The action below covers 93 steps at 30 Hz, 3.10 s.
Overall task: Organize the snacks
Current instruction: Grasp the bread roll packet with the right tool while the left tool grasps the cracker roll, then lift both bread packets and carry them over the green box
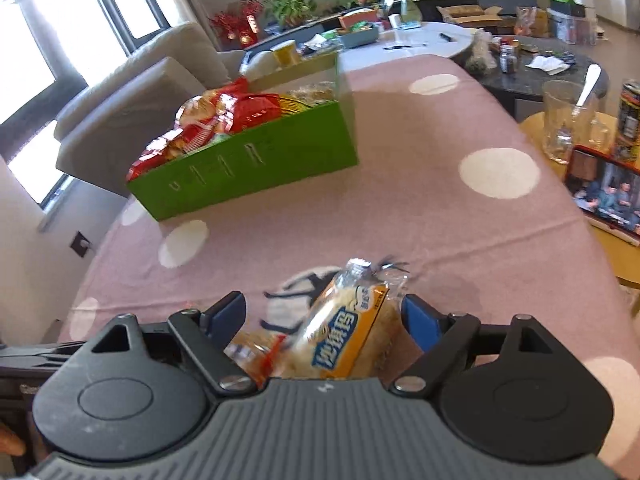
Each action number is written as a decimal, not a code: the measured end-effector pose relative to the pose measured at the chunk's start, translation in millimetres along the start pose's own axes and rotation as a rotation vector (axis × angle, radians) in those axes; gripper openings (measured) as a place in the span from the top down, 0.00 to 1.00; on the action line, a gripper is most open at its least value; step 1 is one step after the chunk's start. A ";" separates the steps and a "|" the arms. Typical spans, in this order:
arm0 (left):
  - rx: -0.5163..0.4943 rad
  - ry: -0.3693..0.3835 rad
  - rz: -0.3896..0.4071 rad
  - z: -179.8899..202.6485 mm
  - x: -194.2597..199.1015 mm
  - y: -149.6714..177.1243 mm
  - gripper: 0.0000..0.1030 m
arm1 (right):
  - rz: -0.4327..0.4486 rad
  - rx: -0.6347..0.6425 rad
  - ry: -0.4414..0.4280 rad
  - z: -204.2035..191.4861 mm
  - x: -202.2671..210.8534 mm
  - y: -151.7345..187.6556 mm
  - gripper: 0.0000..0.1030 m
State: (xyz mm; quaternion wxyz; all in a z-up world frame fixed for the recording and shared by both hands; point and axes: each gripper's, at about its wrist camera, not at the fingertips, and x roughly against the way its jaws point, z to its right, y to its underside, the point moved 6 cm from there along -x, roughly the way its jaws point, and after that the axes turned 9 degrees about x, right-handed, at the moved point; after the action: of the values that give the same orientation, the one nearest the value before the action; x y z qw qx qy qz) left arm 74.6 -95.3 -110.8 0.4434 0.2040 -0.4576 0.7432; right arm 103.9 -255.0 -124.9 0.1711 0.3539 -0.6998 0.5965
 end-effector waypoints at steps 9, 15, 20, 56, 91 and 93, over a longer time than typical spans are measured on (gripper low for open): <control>-0.087 -0.068 0.154 0.3 26.2 -12.7 0.19 | 0.031 0.015 0.063 5.6 20.9 1.5 0.23; -0.313 -0.095 0.201 9.5 47.7 1.6 0.19 | -0.020 0.086 0.076 -6.2 16.2 16.6 0.23; -0.404 -0.098 0.135 11.7 52.6 21.9 0.19 | -0.044 0.157 0.118 -6.7 3.4 19.3 0.25; -0.764 -0.166 0.033 50.2 -26.2 26.6 0.19 | 0.049 0.117 0.062 -1.1 23.7 -4.7 0.30; -0.329 -0.145 0.222 17.7 36.4 -39.6 0.66 | 0.092 0.194 -0.001 -36.6 20.3 -32.4 0.30; -0.326 -0.140 0.247 20.6 40.9 -51.4 0.66 | 0.108 0.198 -0.010 -39.4 20.1 -41.3 0.30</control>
State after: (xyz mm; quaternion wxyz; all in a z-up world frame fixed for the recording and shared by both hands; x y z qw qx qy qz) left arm 94.6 -84.1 -45.9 0.3434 0.1231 -0.6231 0.6919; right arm 111.7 -224.8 -73.1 0.0995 0.3338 -0.6564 0.6691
